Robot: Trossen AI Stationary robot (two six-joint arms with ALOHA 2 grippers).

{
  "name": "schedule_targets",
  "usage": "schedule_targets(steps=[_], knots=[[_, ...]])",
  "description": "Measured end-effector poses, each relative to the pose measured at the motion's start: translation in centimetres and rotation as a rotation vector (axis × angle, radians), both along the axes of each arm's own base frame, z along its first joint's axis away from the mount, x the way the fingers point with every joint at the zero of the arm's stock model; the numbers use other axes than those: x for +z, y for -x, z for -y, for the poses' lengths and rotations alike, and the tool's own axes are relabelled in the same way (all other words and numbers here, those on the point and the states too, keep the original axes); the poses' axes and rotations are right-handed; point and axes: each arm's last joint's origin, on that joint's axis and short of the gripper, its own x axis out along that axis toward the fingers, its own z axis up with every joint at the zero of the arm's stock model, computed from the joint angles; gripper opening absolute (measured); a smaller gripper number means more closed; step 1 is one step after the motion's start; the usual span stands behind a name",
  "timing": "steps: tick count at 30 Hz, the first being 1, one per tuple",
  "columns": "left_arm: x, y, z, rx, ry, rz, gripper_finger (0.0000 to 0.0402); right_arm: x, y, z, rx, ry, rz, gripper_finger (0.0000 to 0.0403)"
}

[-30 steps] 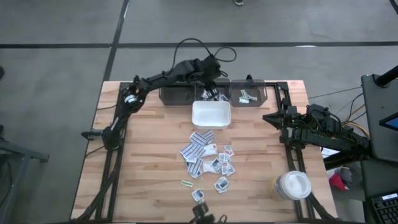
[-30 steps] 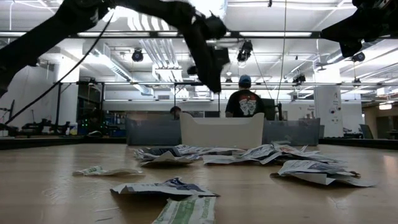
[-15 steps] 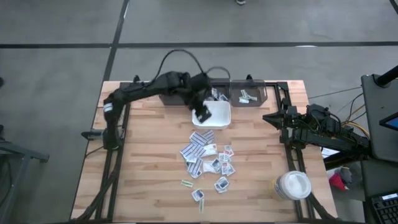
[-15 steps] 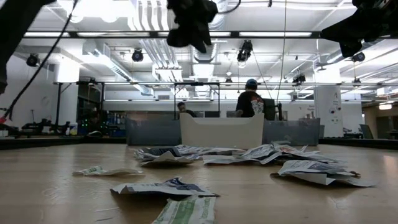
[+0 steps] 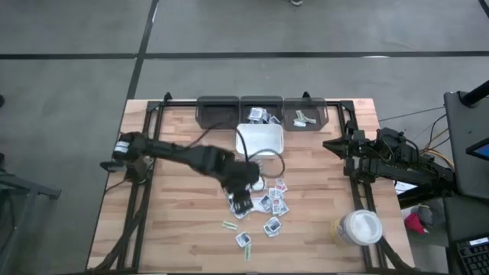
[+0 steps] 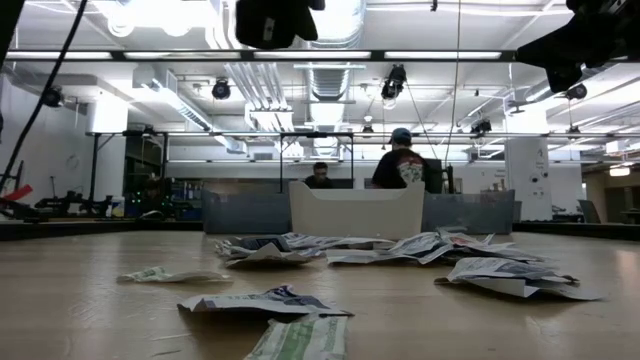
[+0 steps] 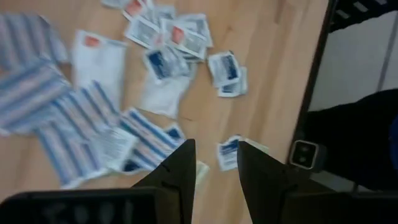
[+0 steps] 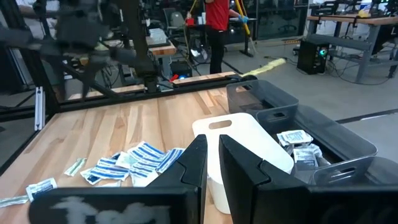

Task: Pick & Place First Aid Supplies
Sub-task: Put the blue alcohol pad into the middle gray bin

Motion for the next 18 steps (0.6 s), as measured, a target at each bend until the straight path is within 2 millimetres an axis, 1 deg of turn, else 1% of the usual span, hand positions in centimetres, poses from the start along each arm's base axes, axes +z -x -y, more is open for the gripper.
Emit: schedule_targets(steps=[5, 9, 12, 18], knots=[[-1.4, 0.2, 3.4, 0.063, 0.067, 0.002, 0.0110, 0.0, 0.0, 0.0, 0.000, 0.000, 0.000, 0.0038], [-2.4, 0.5, 5.6, 0.098, 0.114, -0.005, 0.0110, 0.0, 0.0, 0.0, 0.000, 0.000, 0.000, 0.0038], [-3.0, 0.7, 6.7, 0.145, 0.128, 0.005, 0.0110, 0.0, 0.0, 0.0, 0.000, 0.000, 0.000, 0.0038], [-4.1, 1.2, 8.1, 0.212, 0.110, 0.017, 0.0110, 0.0, 0.0, 0.0, 0.000, 0.000, 0.000, 0.0038]])
